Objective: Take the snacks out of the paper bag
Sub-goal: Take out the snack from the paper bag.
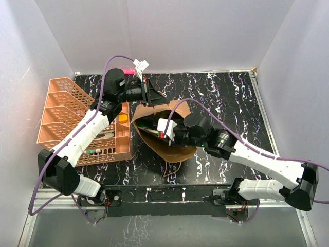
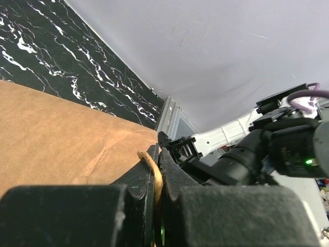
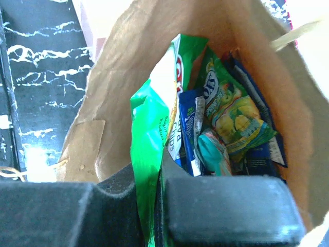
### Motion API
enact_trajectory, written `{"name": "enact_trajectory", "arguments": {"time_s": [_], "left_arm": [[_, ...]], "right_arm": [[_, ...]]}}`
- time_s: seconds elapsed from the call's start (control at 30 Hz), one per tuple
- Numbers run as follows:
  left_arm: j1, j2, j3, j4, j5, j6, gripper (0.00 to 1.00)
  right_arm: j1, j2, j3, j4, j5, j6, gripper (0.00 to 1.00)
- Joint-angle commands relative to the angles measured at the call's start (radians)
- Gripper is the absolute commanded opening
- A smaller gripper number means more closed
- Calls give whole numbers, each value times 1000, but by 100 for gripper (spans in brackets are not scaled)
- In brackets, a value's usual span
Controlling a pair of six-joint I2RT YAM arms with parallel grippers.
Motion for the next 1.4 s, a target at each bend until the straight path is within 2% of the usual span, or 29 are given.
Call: {"name": "enact_trajectory", "arguments": {"time_s": [0.0,0.33,0.63,1.27,1.37], "left_arm": [[5,-6,37,-8,-13,28,0],[5,-1,51,-56,-48,54,0],[5,7,48,-66,-57,57,0],[5,-2,60,-131,-65,112,0],[5,-2,66,-146,-70,122,0]], "right_arm": [[3,-52,128,-15,-6,65,7],[3,-133,371,-246,-108,118,7],[3,-285,434,-355,-145,201,7],[3,-347,639,-662,512,730,7],[2,-343,693,-706,572,754,7]]}}
